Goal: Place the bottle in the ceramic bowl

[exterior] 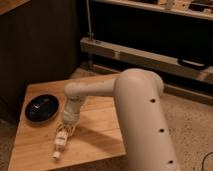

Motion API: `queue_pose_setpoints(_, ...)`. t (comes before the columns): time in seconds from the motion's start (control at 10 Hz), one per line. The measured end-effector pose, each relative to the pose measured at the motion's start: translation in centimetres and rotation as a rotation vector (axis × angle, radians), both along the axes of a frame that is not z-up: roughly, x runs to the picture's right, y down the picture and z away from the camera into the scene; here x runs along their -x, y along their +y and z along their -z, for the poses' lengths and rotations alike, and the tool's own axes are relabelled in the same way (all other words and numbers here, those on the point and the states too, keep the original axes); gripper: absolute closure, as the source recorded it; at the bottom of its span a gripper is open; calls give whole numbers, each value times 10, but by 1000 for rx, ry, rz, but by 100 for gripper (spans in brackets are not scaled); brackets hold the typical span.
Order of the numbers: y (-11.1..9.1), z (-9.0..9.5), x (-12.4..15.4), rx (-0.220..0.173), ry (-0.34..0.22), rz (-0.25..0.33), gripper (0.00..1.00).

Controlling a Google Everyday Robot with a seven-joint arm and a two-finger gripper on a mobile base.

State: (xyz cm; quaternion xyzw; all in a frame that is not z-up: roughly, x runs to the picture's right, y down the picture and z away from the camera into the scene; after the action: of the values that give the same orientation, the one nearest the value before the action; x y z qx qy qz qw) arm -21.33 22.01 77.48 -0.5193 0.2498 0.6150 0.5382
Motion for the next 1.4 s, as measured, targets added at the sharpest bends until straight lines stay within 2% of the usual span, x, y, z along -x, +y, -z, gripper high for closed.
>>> queue_pose_setpoints(0.2,-38,24,-28,-23,33,-78,100)
queue_pose_setpoints(0.4,-68,36,-41,-36,81,-107,100)
queue_pose_setpoints(0.5,-76,38,-41,-39,96,-118,100)
queue_pose_setpoints(0.6,-82,36,-39,-42,111,-125,100)
queue_pose_setpoints(0.8,-97,21,-26,-58,149,-139,100)
queue_pose_setpoints(1.1,-132,9,8,-85,217,-166,100)
queue_pose_setpoints(1.4,-155,-1,27,-93,247,-180,100)
